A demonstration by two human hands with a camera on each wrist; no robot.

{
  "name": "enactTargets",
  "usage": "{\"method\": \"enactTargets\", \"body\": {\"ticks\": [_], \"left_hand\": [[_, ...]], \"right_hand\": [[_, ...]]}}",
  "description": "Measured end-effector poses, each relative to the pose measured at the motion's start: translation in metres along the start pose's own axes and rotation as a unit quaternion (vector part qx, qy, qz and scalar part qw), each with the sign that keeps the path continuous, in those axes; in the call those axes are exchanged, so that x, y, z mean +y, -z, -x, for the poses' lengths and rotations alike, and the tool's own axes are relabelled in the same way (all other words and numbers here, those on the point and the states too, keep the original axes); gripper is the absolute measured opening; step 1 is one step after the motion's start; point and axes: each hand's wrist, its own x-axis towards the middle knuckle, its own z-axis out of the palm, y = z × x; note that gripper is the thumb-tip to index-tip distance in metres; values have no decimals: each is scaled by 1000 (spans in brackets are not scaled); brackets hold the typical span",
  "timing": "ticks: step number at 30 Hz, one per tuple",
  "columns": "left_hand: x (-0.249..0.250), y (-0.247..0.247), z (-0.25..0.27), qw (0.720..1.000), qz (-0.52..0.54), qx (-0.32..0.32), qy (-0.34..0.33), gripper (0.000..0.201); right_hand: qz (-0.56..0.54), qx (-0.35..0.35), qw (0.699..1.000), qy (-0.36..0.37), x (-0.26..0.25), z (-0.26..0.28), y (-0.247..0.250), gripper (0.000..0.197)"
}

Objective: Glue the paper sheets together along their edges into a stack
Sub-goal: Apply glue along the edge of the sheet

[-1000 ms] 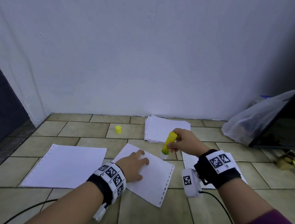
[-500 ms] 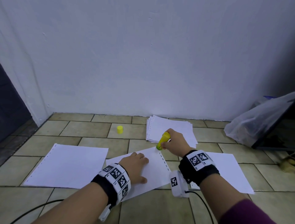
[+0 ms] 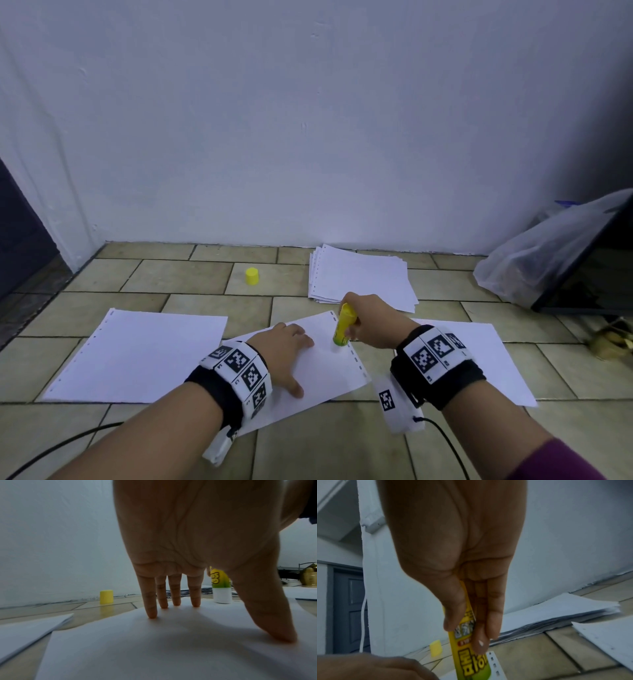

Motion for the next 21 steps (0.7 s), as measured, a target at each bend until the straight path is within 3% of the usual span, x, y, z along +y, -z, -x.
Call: {"method": "enactTargets", "body": {"ticks": [7, 11, 16, 21], "left_hand": [[-1, -1, 2, 1000, -15, -6, 6, 89], [1, 2, 7, 999, -40, 2, 9, 74], [3, 3, 13, 996, -80, 38, 22, 68], [-1, -8, 14, 998, -34, 44, -33, 63]], "right_hand": [[37, -54, 998, 24, -1, 21, 3, 22], [44, -62, 997, 32, -4, 25, 5, 24], [-86, 30, 996, 22, -2, 24, 21, 19], [-174, 113, 978, 17, -5, 14, 26, 18]]}}
